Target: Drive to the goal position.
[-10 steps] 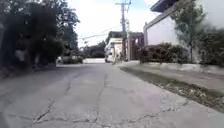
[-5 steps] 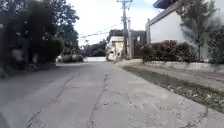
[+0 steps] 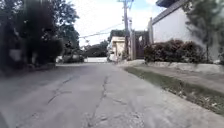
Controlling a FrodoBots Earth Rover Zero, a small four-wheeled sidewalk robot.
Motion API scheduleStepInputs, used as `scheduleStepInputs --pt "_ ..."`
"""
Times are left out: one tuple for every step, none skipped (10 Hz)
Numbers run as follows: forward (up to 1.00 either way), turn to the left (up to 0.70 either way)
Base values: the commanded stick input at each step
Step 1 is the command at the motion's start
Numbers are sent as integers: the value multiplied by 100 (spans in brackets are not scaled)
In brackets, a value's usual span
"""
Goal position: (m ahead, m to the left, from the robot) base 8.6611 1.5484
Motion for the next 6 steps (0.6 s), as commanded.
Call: scheduleStepInputs --pt "70 0" --pt "70 0" --pt "70 0" --pt "70 0" --pt "70 0" --pt "70 0"
